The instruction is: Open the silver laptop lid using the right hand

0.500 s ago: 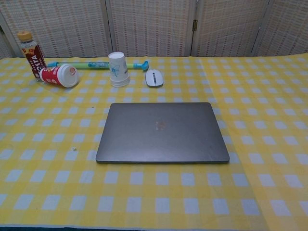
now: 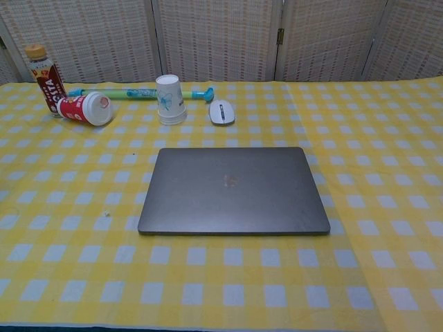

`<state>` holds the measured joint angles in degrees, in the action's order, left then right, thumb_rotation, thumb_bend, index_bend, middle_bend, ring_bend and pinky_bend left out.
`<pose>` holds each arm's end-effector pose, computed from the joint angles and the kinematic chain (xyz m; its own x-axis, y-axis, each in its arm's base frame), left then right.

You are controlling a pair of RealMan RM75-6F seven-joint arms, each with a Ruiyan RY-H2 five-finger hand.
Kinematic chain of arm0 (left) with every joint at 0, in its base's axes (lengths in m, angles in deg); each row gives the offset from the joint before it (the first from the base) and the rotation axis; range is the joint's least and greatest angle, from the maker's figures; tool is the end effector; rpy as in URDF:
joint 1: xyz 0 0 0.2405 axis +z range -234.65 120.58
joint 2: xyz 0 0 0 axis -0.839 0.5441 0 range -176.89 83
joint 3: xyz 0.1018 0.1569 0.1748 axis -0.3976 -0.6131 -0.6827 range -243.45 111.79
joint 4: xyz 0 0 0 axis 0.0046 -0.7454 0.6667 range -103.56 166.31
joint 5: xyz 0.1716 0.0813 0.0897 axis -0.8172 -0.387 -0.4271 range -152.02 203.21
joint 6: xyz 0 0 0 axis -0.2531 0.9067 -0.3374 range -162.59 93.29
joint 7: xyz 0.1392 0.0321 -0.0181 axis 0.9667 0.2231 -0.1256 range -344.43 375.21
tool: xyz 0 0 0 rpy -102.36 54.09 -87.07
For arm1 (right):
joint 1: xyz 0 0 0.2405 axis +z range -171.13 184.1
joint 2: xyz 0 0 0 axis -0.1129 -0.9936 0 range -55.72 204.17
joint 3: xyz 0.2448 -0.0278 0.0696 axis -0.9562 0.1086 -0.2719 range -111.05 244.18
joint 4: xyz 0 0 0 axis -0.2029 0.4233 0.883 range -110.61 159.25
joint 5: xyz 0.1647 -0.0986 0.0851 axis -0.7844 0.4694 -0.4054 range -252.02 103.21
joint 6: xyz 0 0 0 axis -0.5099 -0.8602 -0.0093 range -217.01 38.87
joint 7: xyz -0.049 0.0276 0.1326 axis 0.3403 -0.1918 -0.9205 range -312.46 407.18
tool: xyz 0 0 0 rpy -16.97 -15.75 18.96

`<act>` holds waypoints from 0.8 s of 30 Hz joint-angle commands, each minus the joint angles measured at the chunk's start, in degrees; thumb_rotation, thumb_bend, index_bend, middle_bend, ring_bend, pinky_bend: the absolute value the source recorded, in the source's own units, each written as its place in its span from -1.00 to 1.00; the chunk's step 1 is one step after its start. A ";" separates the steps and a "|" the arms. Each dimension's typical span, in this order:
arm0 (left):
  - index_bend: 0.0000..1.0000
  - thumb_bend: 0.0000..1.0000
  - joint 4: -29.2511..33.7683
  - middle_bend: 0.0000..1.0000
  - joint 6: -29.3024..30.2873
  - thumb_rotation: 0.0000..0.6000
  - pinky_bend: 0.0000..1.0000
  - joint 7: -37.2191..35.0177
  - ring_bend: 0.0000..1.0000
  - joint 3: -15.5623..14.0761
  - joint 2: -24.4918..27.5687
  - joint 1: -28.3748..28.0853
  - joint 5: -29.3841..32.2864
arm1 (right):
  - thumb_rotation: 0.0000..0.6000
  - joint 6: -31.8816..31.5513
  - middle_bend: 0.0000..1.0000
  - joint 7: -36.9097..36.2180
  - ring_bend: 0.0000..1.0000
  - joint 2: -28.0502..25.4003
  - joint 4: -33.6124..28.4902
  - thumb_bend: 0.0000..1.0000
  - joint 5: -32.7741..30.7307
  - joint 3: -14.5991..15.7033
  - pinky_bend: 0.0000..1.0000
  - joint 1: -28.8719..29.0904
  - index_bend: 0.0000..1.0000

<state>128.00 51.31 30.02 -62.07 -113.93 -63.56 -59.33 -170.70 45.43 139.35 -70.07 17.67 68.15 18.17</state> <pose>-0.2863 0.1909 0.1420 0.5090 -0.0326 0.8601 0.8601 -0.0209 -0.5097 -0.2758 -0.1959 0.1265 0.3462 -0.1060 0.9322 -0.9224 -0.2198 0.3176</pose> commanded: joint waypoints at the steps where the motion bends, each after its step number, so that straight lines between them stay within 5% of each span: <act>1: -0.86 -0.68 0.19 -0.63 0.18 1.00 -0.99 0.00 -0.72 -0.02 0.04 0.05 -0.13 | 1.00 2.98 -1.00 0.03 -0.96 0.59 -0.37 -0.39 2.19 0.14 -1.00 2.32 -1.00; 9: -0.86 -0.68 1.07 -0.63 0.85 1.00 -0.99 0.35 -0.72 -0.10 0.51 0.30 -0.52 | 1.00 14.79 -1.00 3.88 -0.96 6.64 -0.86 -0.39 4.90 -1.30 -1.00 10.99 -1.00; 24: -0.86 -0.68 2.06 -0.63 3.40 1.00 -0.99 -0.13 -0.72 -0.93 1.48 2.42 -0.99 | 1.00 30.48 -1.00 10.06 -1.00 24.82 7.44 -0.39 -1.84 -6.91 -1.00 23.70 -1.00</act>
<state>130.07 54.70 29.89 -63.00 -112.46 -61.14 -60.32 -141.87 54.16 162.25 -64.11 17.37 62.24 40.69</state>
